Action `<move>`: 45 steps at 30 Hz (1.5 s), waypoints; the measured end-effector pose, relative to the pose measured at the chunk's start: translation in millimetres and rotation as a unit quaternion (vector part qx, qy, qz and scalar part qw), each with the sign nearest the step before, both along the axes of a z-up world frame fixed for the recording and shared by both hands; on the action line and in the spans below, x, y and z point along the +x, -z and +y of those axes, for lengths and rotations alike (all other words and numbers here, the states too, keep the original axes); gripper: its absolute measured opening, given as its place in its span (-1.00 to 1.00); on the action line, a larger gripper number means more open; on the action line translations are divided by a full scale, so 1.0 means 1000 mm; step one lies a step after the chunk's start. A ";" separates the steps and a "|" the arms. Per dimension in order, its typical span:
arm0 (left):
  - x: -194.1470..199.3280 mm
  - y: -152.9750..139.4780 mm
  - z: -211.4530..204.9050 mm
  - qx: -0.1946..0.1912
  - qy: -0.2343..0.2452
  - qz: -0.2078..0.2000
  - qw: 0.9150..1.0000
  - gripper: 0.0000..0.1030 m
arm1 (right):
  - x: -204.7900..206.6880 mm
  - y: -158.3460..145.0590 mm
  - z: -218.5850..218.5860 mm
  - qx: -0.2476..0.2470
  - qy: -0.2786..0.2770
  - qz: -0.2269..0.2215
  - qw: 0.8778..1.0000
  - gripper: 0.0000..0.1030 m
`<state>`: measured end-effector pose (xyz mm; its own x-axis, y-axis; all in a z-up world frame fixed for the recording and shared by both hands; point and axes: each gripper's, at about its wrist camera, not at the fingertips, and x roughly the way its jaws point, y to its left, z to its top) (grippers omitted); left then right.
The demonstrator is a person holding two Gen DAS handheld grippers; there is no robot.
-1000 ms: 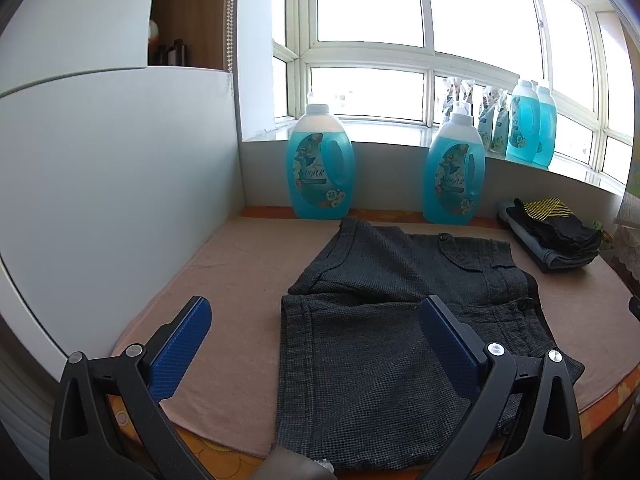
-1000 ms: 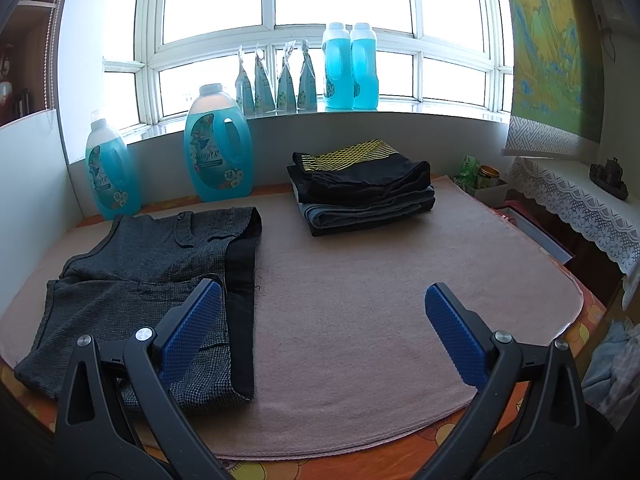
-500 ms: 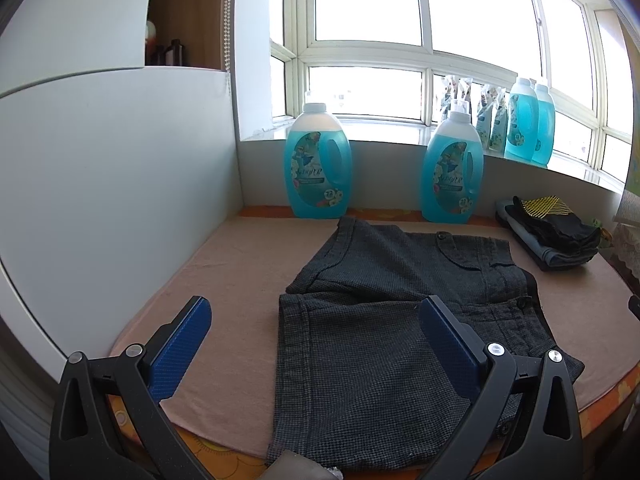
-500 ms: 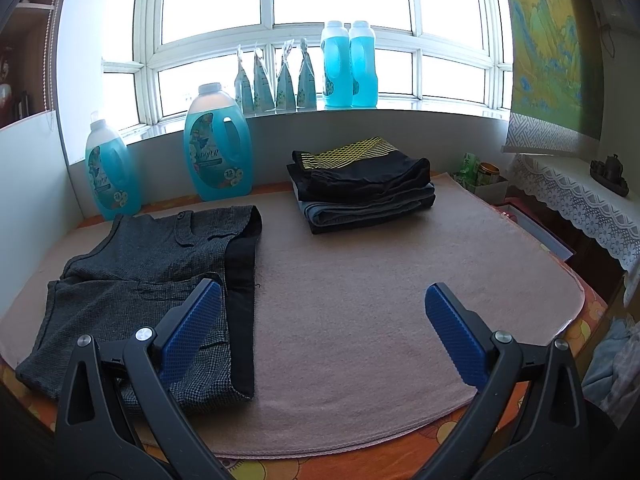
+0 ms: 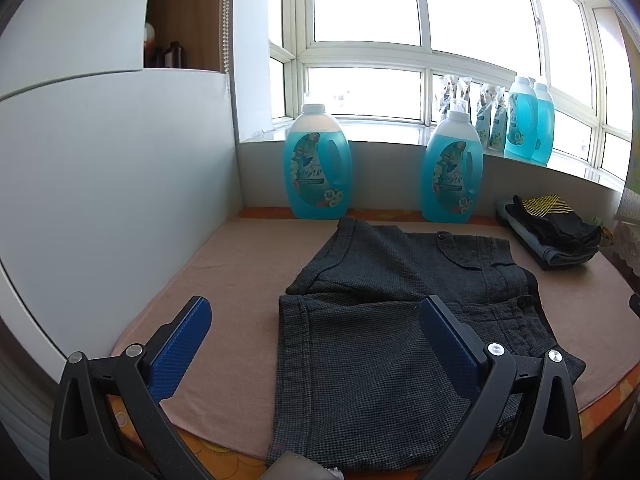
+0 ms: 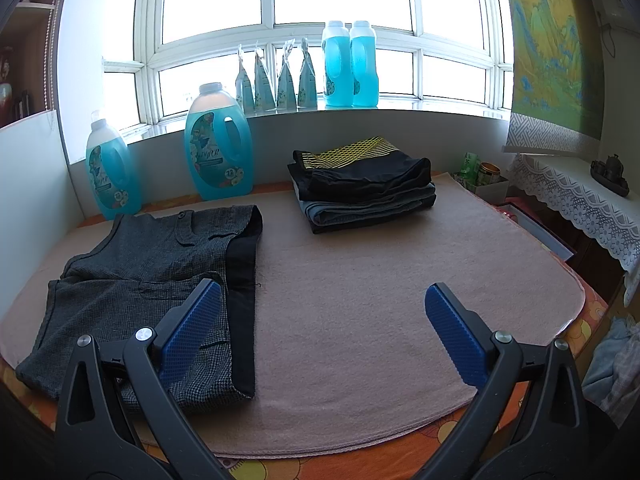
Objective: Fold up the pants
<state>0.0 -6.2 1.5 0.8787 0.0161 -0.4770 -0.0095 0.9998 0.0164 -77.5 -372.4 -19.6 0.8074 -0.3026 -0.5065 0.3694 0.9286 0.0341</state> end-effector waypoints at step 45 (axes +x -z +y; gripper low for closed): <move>-0.002 0.006 0.006 0.006 -0.003 0.002 1.000 1.00 | 0.000 -0.001 0.006 -0.014 -0.007 0.003 1.000 1.00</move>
